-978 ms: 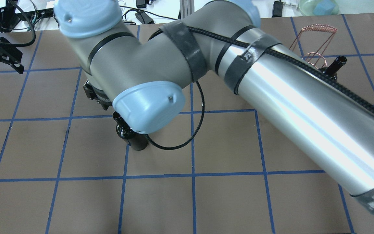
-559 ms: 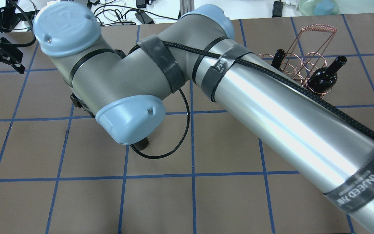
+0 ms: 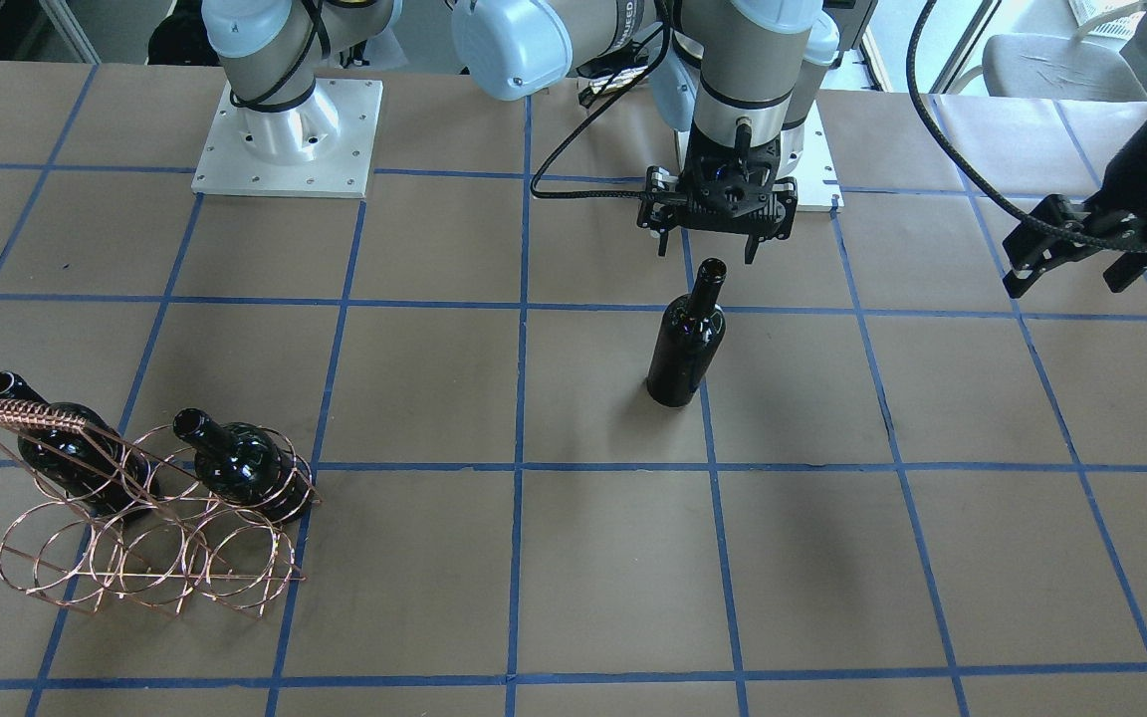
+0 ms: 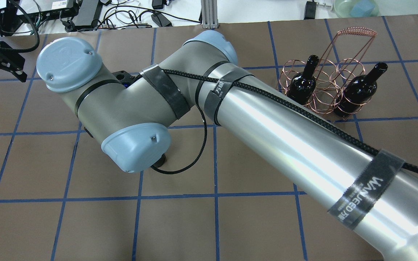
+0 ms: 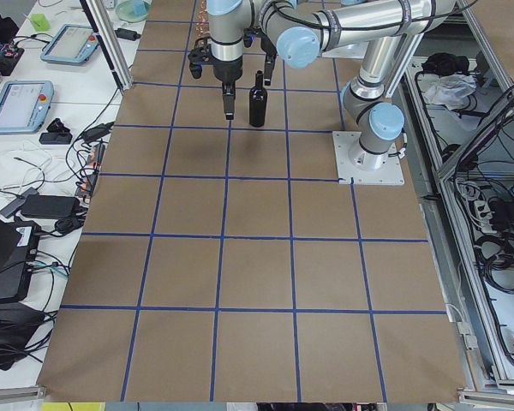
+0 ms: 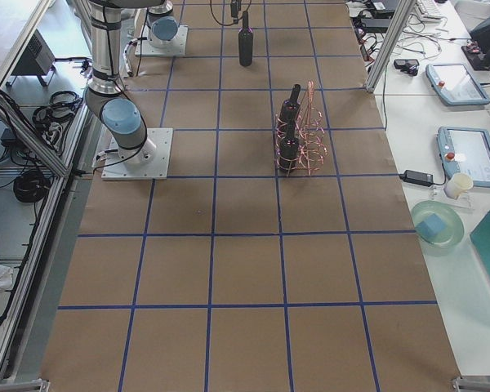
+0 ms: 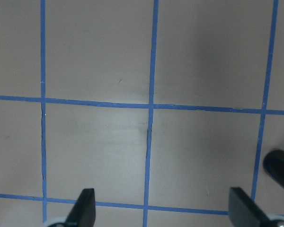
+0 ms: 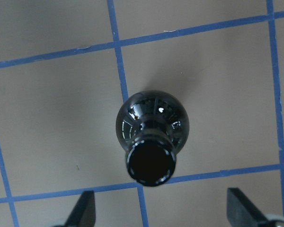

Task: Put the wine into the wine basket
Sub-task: 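Reach the right gripper across to the standing bottle's neck, then close the right gripper on the bottle's neck, then lift the bottle with the right gripper and carry it to the copper basket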

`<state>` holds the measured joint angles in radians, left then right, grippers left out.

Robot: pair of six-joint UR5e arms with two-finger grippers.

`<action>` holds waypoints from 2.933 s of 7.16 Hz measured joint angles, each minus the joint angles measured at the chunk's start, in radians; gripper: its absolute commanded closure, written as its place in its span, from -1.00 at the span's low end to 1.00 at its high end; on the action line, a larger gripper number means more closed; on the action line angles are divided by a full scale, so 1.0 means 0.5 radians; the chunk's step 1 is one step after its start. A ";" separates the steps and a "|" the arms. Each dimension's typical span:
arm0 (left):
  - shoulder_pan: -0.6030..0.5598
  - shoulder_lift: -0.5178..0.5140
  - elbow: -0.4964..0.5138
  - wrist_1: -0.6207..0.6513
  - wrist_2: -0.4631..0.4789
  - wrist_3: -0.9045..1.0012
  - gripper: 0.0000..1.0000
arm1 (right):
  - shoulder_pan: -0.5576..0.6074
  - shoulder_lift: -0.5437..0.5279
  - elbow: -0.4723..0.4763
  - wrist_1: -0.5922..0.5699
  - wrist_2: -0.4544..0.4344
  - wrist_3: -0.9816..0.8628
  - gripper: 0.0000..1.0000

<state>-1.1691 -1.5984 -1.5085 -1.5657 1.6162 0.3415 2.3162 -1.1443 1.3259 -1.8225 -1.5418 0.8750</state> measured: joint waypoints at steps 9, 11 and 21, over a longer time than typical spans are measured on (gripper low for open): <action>-0.004 0.003 0.001 -0.052 -0.007 0.001 -1.00 | -0.071 0.033 0.038 -0.149 0.008 -0.217 0.00; 0.000 0.003 0.001 -0.064 -0.007 0.001 -1.00 | -0.086 0.032 0.039 -0.177 0.022 -0.217 0.01; 0.001 0.001 -0.002 -0.067 -0.011 0.001 -1.00 | -0.317 -0.240 0.038 0.234 0.072 -0.412 1.00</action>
<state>-1.1688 -1.5978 -1.5094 -1.5994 1.6108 0.3421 2.1578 -1.2644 1.3448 -1.7053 -1.5058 0.6688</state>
